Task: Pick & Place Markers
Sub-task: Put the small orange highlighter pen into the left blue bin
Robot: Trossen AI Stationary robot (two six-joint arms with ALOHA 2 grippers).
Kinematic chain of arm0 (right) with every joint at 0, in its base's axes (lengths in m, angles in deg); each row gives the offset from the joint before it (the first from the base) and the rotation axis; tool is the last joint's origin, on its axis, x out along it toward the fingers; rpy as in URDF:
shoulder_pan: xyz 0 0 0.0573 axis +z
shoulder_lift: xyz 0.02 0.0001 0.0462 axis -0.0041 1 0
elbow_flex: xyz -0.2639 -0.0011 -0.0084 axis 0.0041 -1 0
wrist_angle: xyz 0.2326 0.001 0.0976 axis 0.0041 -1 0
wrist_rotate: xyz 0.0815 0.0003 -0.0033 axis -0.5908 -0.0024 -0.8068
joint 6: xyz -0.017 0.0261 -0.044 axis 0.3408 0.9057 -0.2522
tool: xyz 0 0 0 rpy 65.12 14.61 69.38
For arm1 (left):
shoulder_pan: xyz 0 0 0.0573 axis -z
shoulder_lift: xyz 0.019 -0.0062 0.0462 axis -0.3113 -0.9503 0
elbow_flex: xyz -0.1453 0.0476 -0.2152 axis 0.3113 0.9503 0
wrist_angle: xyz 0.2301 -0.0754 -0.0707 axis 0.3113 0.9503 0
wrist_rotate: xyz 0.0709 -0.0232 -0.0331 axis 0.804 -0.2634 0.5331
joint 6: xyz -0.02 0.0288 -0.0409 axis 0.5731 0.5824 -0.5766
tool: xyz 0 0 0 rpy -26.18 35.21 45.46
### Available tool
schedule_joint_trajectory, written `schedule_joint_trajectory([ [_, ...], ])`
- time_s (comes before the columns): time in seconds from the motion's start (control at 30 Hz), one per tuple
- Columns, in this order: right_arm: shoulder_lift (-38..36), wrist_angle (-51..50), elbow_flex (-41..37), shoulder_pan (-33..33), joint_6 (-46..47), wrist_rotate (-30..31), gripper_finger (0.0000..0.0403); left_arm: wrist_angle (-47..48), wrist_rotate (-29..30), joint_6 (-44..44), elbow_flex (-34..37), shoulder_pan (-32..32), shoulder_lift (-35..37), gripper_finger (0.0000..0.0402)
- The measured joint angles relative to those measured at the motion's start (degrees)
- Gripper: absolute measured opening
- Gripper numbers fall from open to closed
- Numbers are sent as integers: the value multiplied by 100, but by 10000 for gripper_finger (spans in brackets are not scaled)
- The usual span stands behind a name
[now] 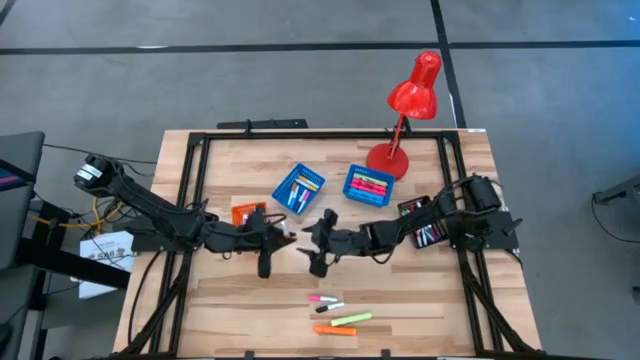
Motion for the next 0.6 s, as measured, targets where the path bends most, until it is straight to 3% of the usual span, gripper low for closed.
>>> schedule_joint_trajectory([
  [0.13,-109,-1183,73,7,925,212,262,149,190,1,22,-400,-18,50],
  [0.3,-77,-2201,59,82,1830,213,262,578,170,-27,23,-1534,-97,49],
  [0.47,-55,-2328,52,87,1986,-68,262,685,-852,-193,27,-2678,-612,41],
  [0.6,-55,-2308,52,94,1986,-614,262,679,-1309,-221,29,-3076,-1277,81],
])
